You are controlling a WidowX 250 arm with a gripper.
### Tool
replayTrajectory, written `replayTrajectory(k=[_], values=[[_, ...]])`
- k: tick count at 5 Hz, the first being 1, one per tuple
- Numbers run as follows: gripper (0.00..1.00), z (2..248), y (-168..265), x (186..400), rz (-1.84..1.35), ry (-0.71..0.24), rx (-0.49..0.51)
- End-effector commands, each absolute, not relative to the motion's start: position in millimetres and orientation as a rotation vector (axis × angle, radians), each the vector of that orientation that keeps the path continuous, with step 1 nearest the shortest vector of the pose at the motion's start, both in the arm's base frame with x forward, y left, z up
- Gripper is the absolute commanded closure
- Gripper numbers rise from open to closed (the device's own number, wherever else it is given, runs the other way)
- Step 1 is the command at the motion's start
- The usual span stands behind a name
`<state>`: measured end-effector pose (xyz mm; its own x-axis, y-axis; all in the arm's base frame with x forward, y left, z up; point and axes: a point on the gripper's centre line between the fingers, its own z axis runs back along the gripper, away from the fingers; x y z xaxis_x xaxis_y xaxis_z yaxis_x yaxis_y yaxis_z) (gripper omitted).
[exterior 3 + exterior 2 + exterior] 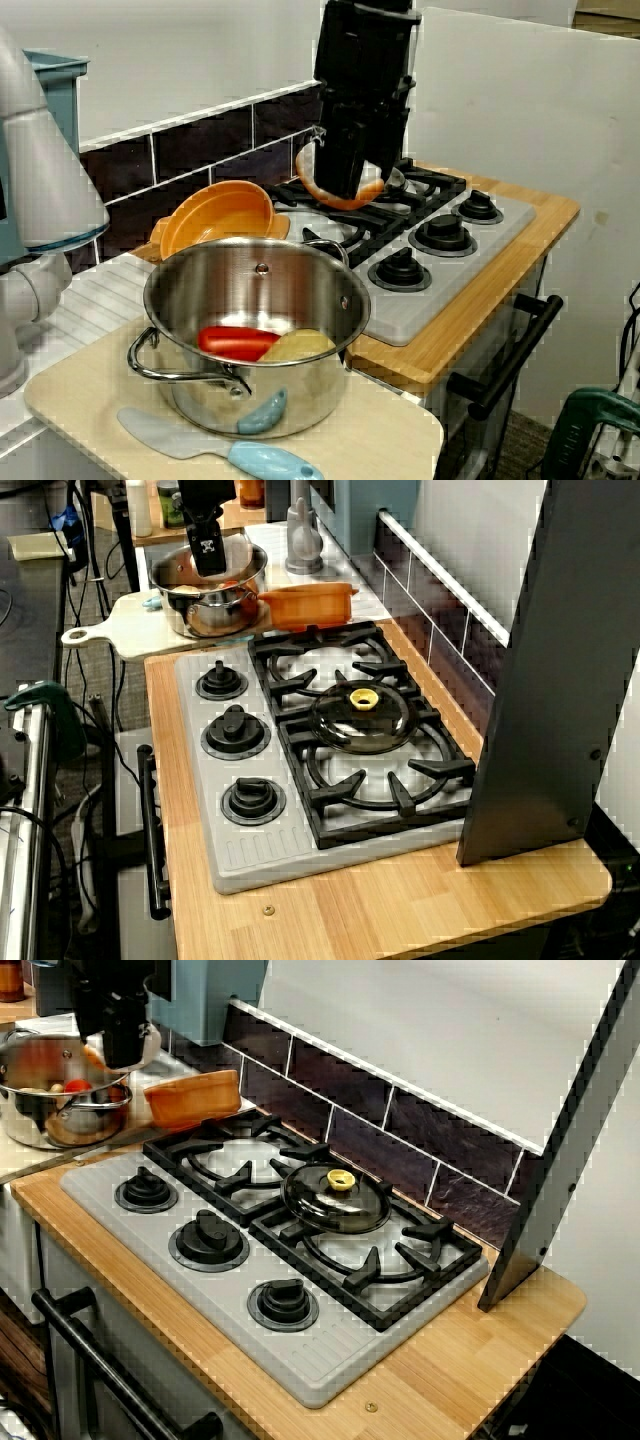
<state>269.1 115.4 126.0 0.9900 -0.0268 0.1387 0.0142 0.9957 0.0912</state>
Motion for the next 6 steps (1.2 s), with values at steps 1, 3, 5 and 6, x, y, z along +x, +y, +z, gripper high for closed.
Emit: replayTrajectory(k=[1, 3, 5, 6], values=[[1.0, 124.1, 157.0, 262.1, 0.148, -0.145, 0.161], [1.0, 119.1, 173.4, 269.6, 0.206, -0.104, 0.16], [0.0, 108.2, 162.4, 272.6, 0.199, -0.058, 0.195], [0.0, 111.0, 156.7, 270.9, 0.19, -0.063, 0.179]])
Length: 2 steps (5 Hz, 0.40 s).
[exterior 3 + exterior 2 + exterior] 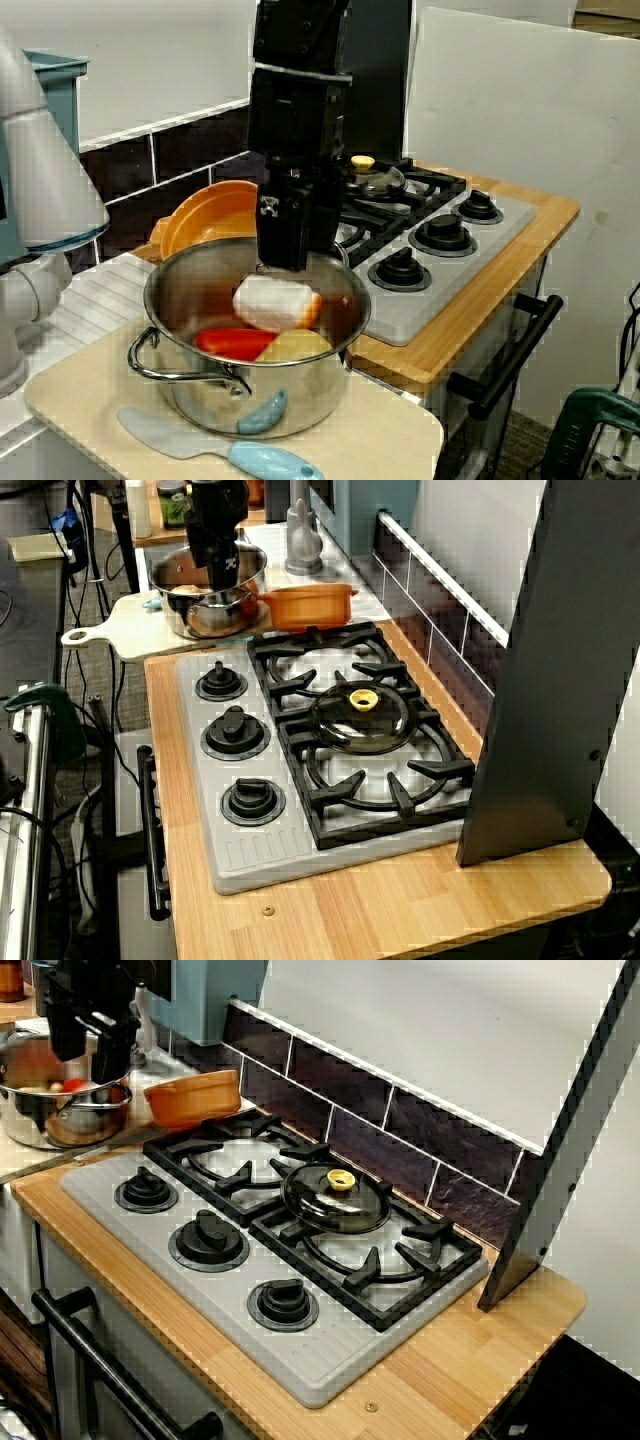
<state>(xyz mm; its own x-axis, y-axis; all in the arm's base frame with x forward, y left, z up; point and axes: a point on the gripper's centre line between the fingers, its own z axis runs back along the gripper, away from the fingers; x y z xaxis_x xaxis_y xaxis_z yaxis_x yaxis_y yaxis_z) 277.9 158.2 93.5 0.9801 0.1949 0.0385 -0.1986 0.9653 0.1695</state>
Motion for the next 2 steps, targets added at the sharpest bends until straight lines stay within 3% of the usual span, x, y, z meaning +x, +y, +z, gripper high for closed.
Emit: replayTrajectory(k=[1, 2], values=[[0.0, 112.5, 152.5, 271.0, 0.177, -0.064, 0.179], [0.0, 112.4, 151.0, 272.7, 0.169, -0.054, 0.166]])
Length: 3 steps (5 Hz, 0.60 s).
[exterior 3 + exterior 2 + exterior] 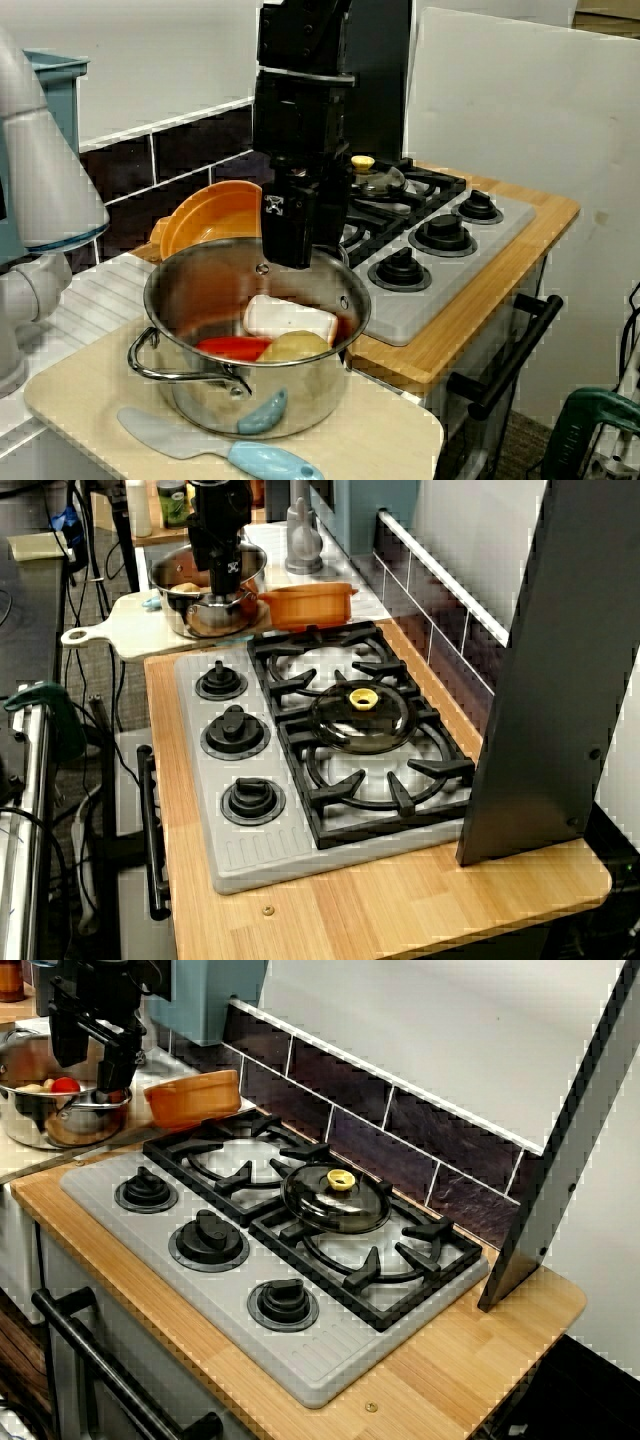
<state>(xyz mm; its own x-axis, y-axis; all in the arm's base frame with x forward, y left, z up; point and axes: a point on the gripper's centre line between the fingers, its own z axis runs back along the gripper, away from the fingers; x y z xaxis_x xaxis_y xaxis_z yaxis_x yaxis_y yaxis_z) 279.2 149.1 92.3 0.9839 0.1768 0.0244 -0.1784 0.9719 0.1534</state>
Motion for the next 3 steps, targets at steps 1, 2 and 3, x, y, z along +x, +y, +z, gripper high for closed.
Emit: replayTrajectory(k=[1, 2, 3], values=[[0.0, 120.7, 145.3, 275.2, 0.139, -0.057, 0.13], [0.0, 130.3, 134.1, 280.8, 0.114, -0.072, 0.109], [0.0, 136.6, 124.5, 285.4, 0.095, -0.081, 0.095]])
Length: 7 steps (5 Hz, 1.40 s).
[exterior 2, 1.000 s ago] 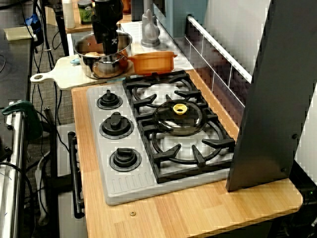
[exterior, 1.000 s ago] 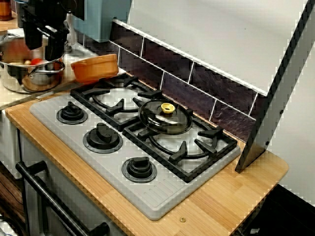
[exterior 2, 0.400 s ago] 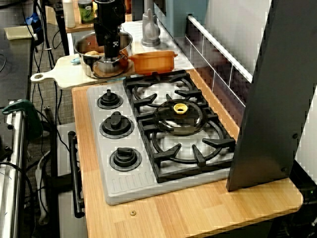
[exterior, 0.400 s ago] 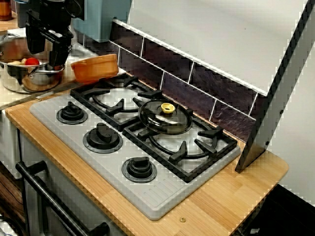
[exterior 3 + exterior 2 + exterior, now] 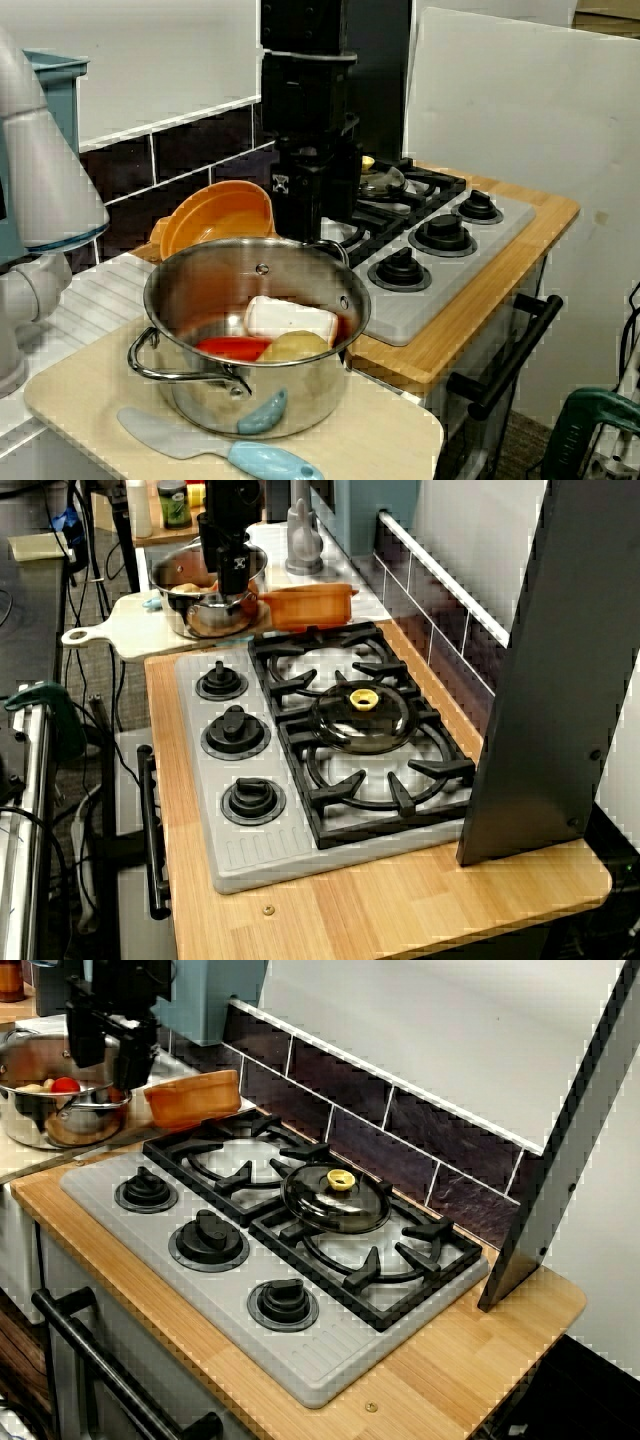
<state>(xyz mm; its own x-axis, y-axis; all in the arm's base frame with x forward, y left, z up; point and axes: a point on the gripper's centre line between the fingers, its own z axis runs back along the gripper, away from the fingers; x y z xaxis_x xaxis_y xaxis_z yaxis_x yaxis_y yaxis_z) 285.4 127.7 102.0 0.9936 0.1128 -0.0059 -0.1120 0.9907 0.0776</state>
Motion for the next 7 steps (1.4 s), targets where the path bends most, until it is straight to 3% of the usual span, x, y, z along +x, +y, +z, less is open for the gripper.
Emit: replayTrajectory(k=[1, 3, 7], values=[[0.0, 135.8, 112.4, 291.2, 0.075, -0.075, 0.078], [0.0, 128.7, 86.9, 308.6, 0.003, -0.065, 0.034], [0.0, 134.6, 99.3, 326.0, -0.069, -0.148, 0.01]])
